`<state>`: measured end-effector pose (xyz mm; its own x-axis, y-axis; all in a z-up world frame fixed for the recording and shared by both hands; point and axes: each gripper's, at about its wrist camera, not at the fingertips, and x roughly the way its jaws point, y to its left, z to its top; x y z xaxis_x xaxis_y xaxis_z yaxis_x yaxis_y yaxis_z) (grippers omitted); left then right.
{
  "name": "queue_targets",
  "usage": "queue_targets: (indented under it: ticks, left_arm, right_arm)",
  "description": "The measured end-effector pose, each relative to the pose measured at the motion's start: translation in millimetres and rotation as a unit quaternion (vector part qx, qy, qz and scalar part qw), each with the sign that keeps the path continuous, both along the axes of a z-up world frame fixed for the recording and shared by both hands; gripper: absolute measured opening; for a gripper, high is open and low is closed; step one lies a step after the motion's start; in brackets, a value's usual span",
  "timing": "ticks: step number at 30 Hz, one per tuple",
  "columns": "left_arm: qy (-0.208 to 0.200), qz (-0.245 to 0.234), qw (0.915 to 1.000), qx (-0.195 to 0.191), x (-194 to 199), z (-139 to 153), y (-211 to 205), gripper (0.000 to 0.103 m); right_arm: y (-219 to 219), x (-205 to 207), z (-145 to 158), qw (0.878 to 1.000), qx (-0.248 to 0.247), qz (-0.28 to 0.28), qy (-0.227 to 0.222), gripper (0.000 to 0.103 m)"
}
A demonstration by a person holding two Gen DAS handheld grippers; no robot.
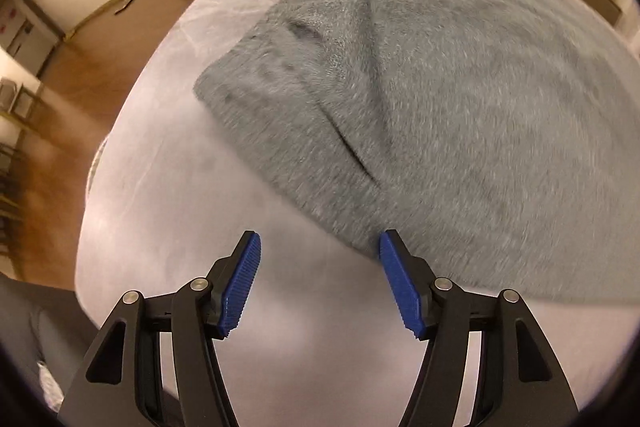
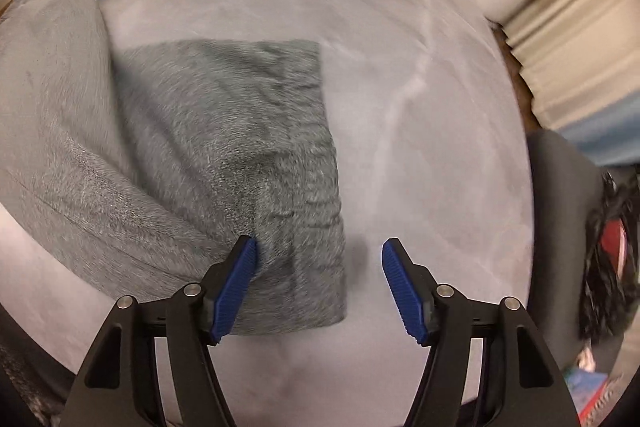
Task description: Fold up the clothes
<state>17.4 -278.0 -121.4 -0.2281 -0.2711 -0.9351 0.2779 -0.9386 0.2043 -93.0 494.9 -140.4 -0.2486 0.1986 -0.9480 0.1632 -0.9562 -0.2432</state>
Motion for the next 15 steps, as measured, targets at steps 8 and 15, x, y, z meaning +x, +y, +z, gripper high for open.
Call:
queue_targets:
  ticks: [8,15]
  left_arm:
    - [0.101,-0.074,0.9920,0.021,9.9,54.9,82.5,0.060]
    - [0.071,-0.159,0.9824,0.066,-20.5,30.9,135.7,0.060]
  right_arm:
    - [-63.2,-14.1,87.6,0.994,-0.021,0.040,0.095,0.064]
    - [-272.0,-106.8,106.4,0.970,-0.162,0.110,0.146,0.064]
